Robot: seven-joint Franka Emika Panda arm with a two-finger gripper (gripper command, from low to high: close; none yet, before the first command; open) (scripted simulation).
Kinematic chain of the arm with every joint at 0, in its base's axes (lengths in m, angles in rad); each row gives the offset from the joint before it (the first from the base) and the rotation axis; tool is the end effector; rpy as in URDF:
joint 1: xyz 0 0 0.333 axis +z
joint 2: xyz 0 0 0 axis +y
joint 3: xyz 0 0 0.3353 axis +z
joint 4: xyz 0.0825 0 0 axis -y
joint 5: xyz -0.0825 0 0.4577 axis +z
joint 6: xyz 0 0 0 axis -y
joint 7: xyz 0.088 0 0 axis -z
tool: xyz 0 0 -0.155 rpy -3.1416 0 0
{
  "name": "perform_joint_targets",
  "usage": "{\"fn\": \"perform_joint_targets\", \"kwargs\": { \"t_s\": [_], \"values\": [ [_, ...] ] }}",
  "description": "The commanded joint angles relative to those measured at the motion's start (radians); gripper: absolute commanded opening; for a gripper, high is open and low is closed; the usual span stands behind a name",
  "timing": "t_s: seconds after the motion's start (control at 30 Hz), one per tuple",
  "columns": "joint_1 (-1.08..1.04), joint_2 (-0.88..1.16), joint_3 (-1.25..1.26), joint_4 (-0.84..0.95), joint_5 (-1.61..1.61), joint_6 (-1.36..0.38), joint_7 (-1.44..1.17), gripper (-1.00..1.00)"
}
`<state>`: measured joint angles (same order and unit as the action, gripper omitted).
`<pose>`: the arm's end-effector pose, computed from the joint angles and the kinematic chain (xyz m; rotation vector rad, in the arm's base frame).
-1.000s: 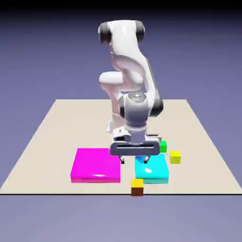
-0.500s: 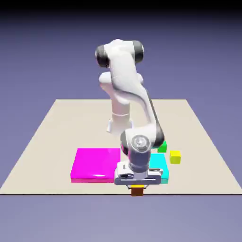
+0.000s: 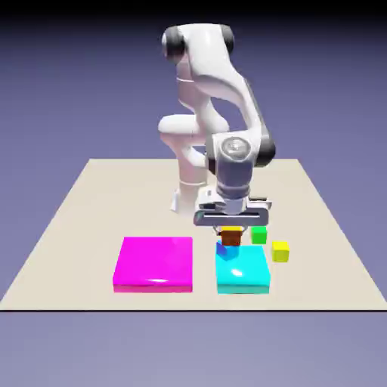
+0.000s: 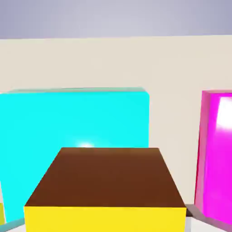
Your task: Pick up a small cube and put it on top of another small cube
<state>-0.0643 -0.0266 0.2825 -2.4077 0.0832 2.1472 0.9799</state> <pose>0.4855 0.1137 0.2241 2.7875 -1.2053 -0.3444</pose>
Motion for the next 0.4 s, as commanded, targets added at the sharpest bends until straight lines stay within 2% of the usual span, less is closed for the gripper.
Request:
{"fn": "perform_joint_targets", "kwargs": {
  "t_s": [0.0,0.07,0.23,0.27,0.37],
  "values": [
    [-0.002,-0.036,0.003,-0.028,0.01,-0.007,0.003,-1.0],
    [0.002,-0.072,0.005,-0.055,0.024,-0.014,0.004,-1.0],
    [0.011,0.052,0.007,-0.135,-0.001,0.187,0.024,-1.0],
    [0.011,0.052,0.007,-0.135,-0.001,0.187,0.024,1.0],
    [0.007,-0.002,0.006,-0.101,0.01,0.1,0.015,1.0]
  ]
}}
